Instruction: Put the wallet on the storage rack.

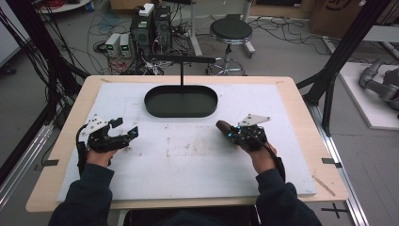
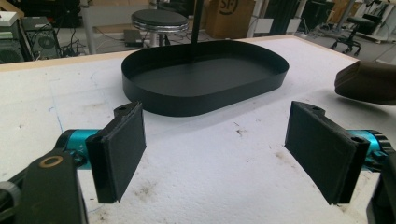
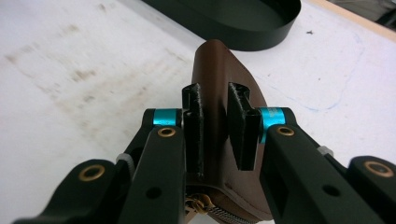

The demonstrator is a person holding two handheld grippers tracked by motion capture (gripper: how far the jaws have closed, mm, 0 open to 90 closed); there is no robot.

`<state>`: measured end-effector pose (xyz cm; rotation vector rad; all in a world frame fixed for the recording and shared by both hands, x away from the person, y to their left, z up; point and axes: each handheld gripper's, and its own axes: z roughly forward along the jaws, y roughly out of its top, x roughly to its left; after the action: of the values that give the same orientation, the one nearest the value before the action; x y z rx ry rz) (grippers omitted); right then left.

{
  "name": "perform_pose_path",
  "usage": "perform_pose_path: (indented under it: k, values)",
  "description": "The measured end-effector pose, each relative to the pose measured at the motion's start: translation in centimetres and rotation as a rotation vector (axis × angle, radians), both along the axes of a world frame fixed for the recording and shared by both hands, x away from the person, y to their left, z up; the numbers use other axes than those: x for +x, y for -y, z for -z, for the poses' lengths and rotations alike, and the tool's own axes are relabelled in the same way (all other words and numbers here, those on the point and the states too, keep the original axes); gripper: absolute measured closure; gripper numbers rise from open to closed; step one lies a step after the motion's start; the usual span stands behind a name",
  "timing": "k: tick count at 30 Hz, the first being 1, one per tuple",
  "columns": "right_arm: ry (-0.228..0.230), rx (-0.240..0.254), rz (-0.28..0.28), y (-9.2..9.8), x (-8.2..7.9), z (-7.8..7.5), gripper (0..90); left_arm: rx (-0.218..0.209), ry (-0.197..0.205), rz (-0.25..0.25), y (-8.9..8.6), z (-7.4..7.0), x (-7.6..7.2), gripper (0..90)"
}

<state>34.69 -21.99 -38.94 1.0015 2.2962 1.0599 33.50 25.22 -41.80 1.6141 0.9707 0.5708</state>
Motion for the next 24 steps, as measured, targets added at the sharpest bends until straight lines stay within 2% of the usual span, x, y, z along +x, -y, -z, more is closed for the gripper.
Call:
perform_pose_path:
  k: [1, 2, 3, 4, 6, 7, 15, 24]
  values:
    - [-0.021, 0.043, 0.016, 0.7, 0.2, -0.1, 78.2, 0.0, 0.0, 0.001, 0.0, 0.0, 0.0, 20.2]
    - [-0.021, 0.043, 0.016, 0.7, 0.2, -0.1, 78.2, 0.0, 0.0, 0.002, 0.0, 0.0, 0.0, 20.2]
    - [-0.037, 0.068, 0.031, 1.2, 0.4, 0.0, 78.2, 0.001, 0.0, 0.002, 0.0, 0.0, 0.0, 20.2]
    - [-0.058, 0.148, 0.075, 2.4, 0.8, 0.0, 78.1, 0.0, -0.001, 0.002, 0.0, 0.0, 0.0, 20.2]
    - [-0.054, 0.154, 0.09, 2.8, 0.9, 0.0, 78.1, 0.001, 0.001, 0.006, 0.0, 0.0, 0.0, 20.2]
    - [-0.042, 0.166, 0.135, 3.7, 1.1, -0.1, 77.8, 0.0, 0.001, 0.007, 0.1, 0.0, 0.0, 20.2]
    - [0.01, 0.123, 0.204, 4.9, 1.2, -0.1, 76.4, 0.0, 0.0, 0.01, 0.1, 0.0, 0.0, 20.2]
    - [0.035, 0.13, 0.198, 5.1, 1.1, -0.2, 73.0, 0.001, -0.001, 0.015, 0.1, 0.1, 0.0, 20.2]
